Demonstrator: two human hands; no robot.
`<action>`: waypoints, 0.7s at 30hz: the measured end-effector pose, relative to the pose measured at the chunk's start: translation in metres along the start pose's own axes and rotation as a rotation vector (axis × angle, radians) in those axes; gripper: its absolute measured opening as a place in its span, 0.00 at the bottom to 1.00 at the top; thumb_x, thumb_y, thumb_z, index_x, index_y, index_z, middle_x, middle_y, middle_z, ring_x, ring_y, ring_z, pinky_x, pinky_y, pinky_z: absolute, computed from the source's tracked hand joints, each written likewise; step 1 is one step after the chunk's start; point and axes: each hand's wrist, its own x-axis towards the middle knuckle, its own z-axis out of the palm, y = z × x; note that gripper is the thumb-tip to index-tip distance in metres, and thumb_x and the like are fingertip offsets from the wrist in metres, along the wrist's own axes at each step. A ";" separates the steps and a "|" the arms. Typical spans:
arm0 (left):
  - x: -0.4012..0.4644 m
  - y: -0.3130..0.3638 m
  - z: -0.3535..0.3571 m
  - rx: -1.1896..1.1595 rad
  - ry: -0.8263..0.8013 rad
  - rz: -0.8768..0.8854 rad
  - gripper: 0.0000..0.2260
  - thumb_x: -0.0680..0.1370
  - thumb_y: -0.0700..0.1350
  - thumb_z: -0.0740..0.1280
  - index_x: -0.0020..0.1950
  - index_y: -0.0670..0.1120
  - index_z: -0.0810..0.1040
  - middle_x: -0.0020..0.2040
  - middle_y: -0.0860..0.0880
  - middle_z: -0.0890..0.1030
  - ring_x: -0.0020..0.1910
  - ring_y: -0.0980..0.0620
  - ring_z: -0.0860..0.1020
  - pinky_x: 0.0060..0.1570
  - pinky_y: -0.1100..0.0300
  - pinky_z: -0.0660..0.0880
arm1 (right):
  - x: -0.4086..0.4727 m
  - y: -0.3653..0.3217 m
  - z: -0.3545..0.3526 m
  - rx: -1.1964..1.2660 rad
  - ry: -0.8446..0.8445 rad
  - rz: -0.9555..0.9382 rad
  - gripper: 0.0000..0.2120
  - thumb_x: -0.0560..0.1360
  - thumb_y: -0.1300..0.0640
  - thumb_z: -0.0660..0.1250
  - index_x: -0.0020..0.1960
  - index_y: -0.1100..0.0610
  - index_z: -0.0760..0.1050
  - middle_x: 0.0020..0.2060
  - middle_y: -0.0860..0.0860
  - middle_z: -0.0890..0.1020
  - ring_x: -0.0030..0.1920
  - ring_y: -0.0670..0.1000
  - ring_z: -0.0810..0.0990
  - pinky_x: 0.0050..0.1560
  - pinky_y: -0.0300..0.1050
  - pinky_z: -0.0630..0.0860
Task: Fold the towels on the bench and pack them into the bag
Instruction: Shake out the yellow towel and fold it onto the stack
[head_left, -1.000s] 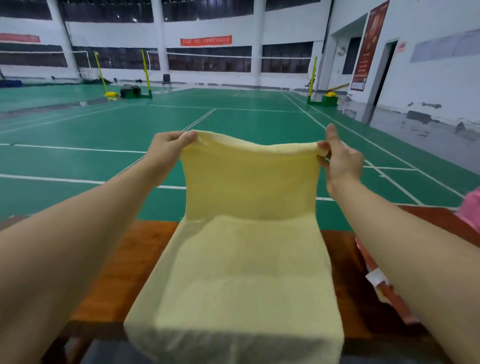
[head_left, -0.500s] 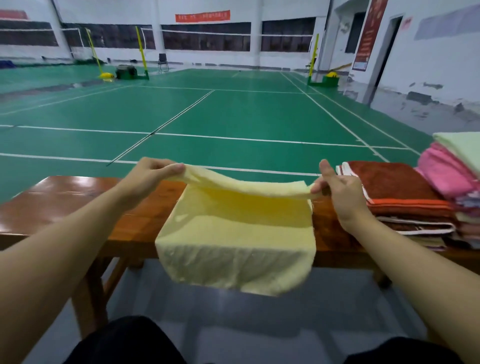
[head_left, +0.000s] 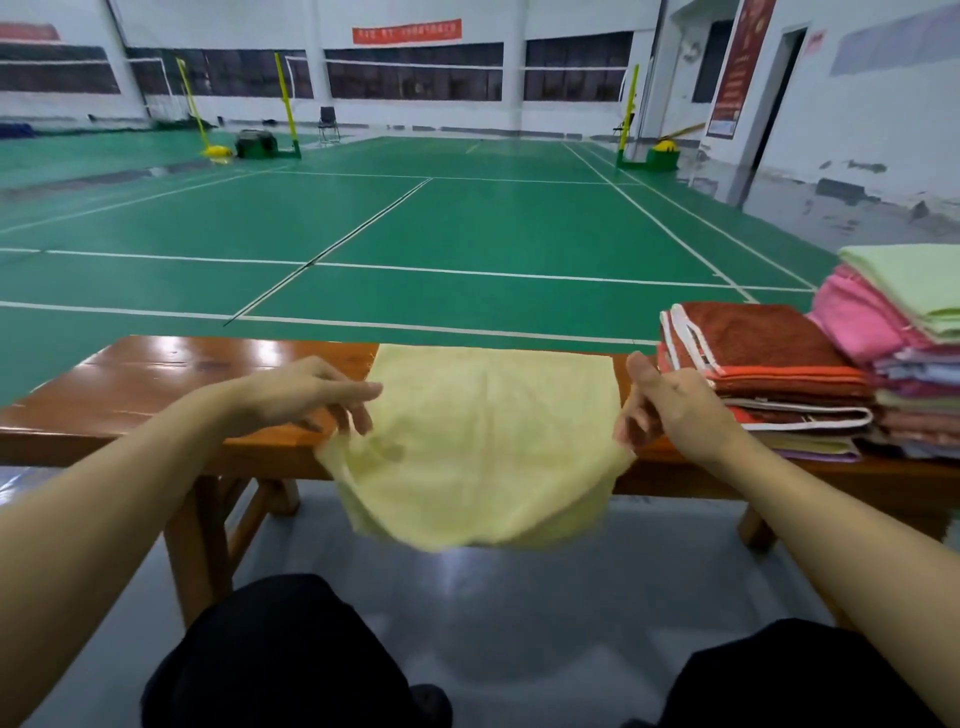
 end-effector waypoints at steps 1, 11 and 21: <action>0.006 0.001 0.002 0.078 0.015 -0.042 0.23 0.78 0.64 0.64 0.43 0.47 0.88 0.46 0.52 0.87 0.48 0.49 0.82 0.55 0.51 0.76 | 0.000 0.000 0.002 -0.021 0.014 0.015 0.38 0.78 0.30 0.55 0.27 0.62 0.70 0.30 0.60 0.83 0.30 0.59 0.81 0.37 0.47 0.75; 0.086 0.000 0.014 0.201 0.432 0.017 0.15 0.81 0.58 0.65 0.56 0.48 0.82 0.51 0.51 0.83 0.49 0.48 0.81 0.51 0.52 0.78 | 0.054 0.013 0.022 -0.547 0.134 0.052 0.20 0.82 0.42 0.60 0.44 0.55 0.81 0.36 0.44 0.81 0.40 0.49 0.81 0.41 0.47 0.73; 0.143 -0.003 0.065 0.425 0.533 -0.323 0.29 0.83 0.60 0.56 0.77 0.41 0.62 0.79 0.35 0.59 0.78 0.35 0.57 0.76 0.41 0.56 | 0.113 0.053 0.055 -0.713 -0.271 -0.072 0.21 0.84 0.44 0.58 0.74 0.49 0.69 0.77 0.47 0.67 0.80 0.49 0.57 0.80 0.50 0.48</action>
